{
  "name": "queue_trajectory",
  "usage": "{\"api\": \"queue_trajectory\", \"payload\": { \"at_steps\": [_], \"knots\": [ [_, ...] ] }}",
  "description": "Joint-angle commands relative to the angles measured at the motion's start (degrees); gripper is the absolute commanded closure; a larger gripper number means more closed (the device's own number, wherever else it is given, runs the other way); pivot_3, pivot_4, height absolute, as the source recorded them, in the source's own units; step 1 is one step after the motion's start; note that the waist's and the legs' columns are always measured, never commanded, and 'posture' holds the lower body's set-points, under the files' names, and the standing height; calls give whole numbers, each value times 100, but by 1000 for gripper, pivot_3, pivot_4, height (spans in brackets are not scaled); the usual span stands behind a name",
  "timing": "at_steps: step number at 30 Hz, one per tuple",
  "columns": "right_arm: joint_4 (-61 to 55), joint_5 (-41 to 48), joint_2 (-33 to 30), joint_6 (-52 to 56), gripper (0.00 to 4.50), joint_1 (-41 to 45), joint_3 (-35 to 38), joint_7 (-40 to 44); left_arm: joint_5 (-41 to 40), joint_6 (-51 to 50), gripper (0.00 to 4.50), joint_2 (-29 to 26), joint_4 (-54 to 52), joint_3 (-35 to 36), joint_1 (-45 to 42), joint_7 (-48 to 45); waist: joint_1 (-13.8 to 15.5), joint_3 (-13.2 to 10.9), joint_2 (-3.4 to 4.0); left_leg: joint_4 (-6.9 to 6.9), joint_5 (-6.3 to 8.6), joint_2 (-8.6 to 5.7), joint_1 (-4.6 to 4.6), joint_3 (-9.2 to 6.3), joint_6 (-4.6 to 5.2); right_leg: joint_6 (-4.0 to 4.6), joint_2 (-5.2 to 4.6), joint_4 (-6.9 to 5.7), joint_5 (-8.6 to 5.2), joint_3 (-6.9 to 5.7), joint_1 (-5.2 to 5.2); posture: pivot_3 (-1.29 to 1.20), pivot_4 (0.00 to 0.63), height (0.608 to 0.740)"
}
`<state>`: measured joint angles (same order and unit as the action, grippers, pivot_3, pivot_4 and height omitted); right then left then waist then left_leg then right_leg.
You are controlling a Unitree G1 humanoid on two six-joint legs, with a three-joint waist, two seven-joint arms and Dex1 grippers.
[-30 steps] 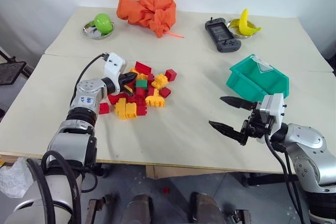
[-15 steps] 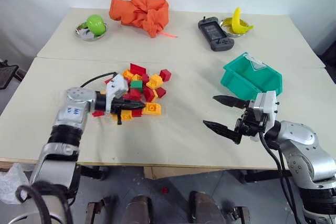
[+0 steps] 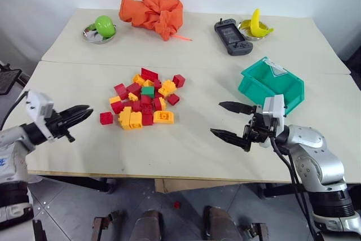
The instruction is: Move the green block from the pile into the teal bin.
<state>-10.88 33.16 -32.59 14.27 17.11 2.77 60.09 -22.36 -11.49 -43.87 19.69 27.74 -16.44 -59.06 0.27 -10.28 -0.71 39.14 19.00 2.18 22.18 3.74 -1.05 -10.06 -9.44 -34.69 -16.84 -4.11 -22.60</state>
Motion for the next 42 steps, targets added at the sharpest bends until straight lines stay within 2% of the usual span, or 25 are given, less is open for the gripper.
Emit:
{"api": "queue_trajectory", "payload": {
  "at_steps": [1,4,10,13,17,23,29,32,36,42],
  "knots": [
    [53,21,2,-139,0,119,116,72,-174,-423,2237,50,-931,-392,-99,170,40,1,-2,0,0,0,0,0,0,0,0,0,0,0,1,0,150,740],
    [212,-62,59,-205,0,271,176,-73,163,-565,1317,160,-940,-1103,-727,359,97,1,-2,2,0,-1,-1,0,0,0,-1,-2,0,0,2,0,150,740],
    [178,-140,132,-269,0,330,101,-134,1109,-94,1317,577,618,-2226,-2469,722,76,2,-3,3,-2,-3,-1,4,-2,1,0,-3,0,-3,0,0,150,740],
    [-10,-92,49,-212,0,154,162,-117,1666,457,1317,788,1970,-2800,-3445,613,32,2,-3,-5,0,-2,-1,14,-3,1,0,4,0,-21,-5,0,150,740],
    [-238,-28,-25,-129,0,-57,302,-216,2129,1049,1317,1064,3312,-3210,-4339,463,-27,1,-4,-6,1,-2,2,17,-2,0,-1,7,0,-27,-6,0,150,740],
    [-637,25,-27,-47,0,-450,465,-470,2656,1453,1317,1427,4616,-3586,-5135,400,-34,0,-6,-7,1,-2,1,16,-2,0,-1,7,0,-28,-6,0,150,740],
    [-871,98,-63,7,0,-635,554,-643,3167,1323,1317,1471,5188,-3910,-5496,201,-35,-1,-7,-5,1,-2,0,16,-2,0,-2,4,0,-27,-6,0,150,740],
    [-906,125,-83,23,0,-662,618,-683,3461,1186,1887,1407,5371,-4102,-5660,183,-38,0,-7,-4,1,-2,0,16,-2,0,-2,5,0,-27,-5,0,150,740],
    [-962,151,-68,54,0,-682,641,-739,3605,1166,3039,1347,5490,-4159,-5737,-39,-54,0,-7,-5,1,-2,-2,16,-2,0,-2,3,0,-26,-5,0,150,740],
    [-1008,161,-63,30,0,-729,654,-787,3501,1212,3092,1347,5523,-4000,-5803,-244,-48,0,-6,-4,1,-1,-3,16,-2,0,-2,1,0,-26,-5,0,150,740]
  ]
}}
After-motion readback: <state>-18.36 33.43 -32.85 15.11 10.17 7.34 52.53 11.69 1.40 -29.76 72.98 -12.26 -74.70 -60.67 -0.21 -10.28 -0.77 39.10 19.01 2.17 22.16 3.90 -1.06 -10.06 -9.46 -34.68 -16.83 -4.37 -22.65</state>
